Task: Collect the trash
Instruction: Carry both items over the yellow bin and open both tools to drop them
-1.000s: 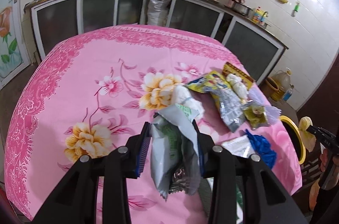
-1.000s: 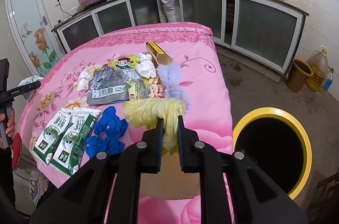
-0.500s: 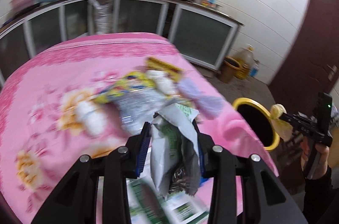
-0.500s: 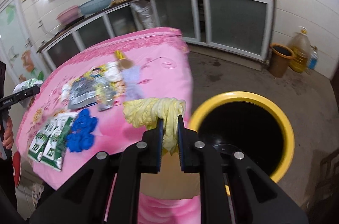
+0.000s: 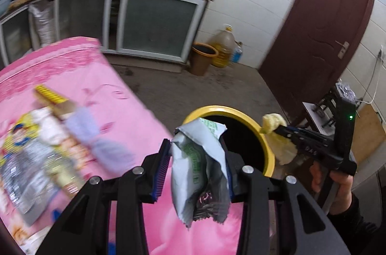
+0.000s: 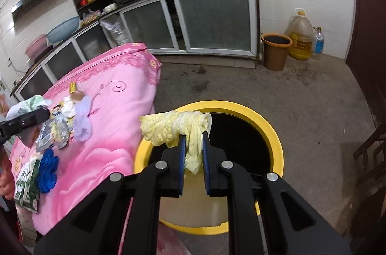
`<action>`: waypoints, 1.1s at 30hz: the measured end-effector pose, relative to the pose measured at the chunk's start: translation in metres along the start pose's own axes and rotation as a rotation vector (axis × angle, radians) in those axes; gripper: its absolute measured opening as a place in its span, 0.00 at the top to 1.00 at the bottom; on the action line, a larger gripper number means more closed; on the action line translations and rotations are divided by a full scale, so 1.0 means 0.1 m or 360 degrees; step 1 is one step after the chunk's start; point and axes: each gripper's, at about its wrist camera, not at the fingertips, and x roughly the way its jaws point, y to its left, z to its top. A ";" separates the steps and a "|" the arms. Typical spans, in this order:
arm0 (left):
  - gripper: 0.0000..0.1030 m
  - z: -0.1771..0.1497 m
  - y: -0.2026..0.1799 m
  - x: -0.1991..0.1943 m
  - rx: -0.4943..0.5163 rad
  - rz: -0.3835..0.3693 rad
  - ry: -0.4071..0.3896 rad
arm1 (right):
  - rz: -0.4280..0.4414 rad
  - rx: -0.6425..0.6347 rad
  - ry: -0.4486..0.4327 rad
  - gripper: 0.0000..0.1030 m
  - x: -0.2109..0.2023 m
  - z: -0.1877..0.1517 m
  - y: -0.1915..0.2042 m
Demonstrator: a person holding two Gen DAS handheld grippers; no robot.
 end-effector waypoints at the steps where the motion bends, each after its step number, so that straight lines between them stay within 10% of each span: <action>1: 0.66 0.05 -0.09 0.14 0.0015 -0.0016 0.0017 | -0.0001 0.0012 0.0004 0.88 0.03 0.01 -0.04; 15: 0.64 0.26 -0.59 1.38 -0.0053 -0.0164 0.0206 | -0.0075 0.0170 0.0135 0.87 0.54 -0.10 -0.45; 22: 0.10 0.27 -0.59 1.41 -0.0137 -0.0152 0.0169 | -0.0151 0.0186 0.0173 0.74 0.60 -0.16 -0.57; 25: 0.08 0.27 -0.49 1.34 -0.0166 -0.0111 0.0153 | -0.0162 0.0219 0.0174 0.54 0.57 -0.20 -0.65; 33: 0.08 0.17 -0.28 0.97 -0.0188 0.0036 0.0044 | -0.0175 0.0209 0.0130 0.52 0.39 -0.26 -0.59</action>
